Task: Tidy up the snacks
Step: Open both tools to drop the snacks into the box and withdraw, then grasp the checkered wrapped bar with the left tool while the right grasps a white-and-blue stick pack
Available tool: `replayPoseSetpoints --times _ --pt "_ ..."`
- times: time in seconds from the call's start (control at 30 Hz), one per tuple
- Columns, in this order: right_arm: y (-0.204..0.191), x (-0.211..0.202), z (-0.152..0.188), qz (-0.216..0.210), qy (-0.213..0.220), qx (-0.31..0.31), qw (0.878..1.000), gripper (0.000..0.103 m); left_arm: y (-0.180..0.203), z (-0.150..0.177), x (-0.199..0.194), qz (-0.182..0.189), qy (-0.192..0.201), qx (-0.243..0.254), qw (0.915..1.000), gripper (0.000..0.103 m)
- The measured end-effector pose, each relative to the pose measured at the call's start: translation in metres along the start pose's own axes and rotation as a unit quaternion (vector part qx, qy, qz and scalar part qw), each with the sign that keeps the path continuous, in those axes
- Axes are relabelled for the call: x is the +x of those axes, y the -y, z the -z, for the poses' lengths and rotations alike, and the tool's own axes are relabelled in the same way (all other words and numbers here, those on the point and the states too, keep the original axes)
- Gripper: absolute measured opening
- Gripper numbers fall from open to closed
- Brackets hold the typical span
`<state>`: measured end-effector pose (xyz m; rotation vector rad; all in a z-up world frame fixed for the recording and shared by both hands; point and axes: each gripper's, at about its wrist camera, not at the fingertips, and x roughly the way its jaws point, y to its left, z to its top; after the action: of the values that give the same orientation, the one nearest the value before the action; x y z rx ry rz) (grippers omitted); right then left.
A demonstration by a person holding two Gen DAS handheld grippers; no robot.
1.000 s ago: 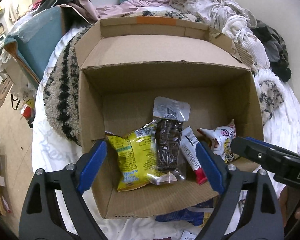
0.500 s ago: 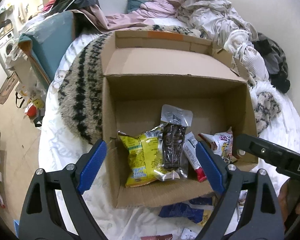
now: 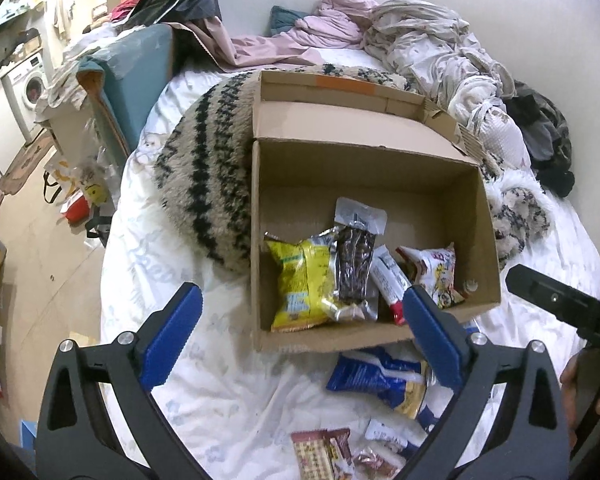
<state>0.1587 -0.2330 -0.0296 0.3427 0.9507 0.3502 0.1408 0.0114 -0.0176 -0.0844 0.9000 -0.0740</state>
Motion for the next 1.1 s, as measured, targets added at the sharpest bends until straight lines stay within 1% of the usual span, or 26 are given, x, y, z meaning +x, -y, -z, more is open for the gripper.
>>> replayPoseSetpoints --times 0.2,0.3,0.33,0.43,0.53,0.63,0.77,0.87,0.93,0.97,1.0,1.1 --pt "0.004 -0.016 0.017 0.005 0.003 0.017 1.0 0.095 -0.002 0.019 -0.015 -0.003 -0.003 0.001 1.0 0.099" --pt "0.005 -0.024 0.025 0.008 0.004 0.018 1.0 0.095 -0.004 0.031 -0.021 -0.025 -0.006 -0.002 0.9997 0.099" --pt "0.005 -0.026 0.027 0.009 0.005 0.018 1.0 0.095 -0.005 0.034 -0.022 -0.026 -0.009 -0.006 0.9996 0.099" --pt "0.006 -0.034 0.035 0.021 0.009 0.018 1.0 0.095 -0.007 0.043 -0.024 -0.024 -0.022 -0.013 0.9994 0.099" --pt "0.005 -0.042 0.045 0.047 0.012 0.01 0.999 0.095 -0.008 0.052 -0.027 -0.028 -0.024 -0.011 0.9993 0.099" --pt "0.007 -0.048 0.053 0.06 0.015 0.007 0.998 0.095 -0.01 0.06 -0.029 -0.032 -0.028 -0.012 0.999 0.099" --pt "0.018 -0.051 0.067 0.067 0.007 0.029 0.997 0.095 -0.02 0.069 -0.024 -0.036 -0.045 -0.029 0.9979 0.099" --pt "0.024 -0.051 0.074 0.065 -0.001 0.038 0.997 0.095 -0.033 0.077 -0.013 -0.038 -0.076 -0.061 0.9945 0.099" --pt "0.027 -0.05 0.076 0.064 -0.005 0.047 0.997 0.095 -0.039 0.085 -0.001 -0.044 -0.105 -0.077 0.9904 0.099" --pt "0.031 -0.048 0.077 0.064 -0.012 0.057 0.996 0.095 -0.039 0.088 0.003 -0.047 -0.115 -0.079 0.9891 0.099" --pt "0.033 -0.045 0.077 0.063 -0.018 0.066 0.996 0.095 -0.037 0.094 0.012 -0.045 -0.136 -0.078 0.9866 0.099" --pt "0.04 -0.039 0.076 0.06 -0.028 0.087 0.994 0.095 -0.026 0.111 0.03 -0.033 -0.182 -0.067 0.9805 0.099"
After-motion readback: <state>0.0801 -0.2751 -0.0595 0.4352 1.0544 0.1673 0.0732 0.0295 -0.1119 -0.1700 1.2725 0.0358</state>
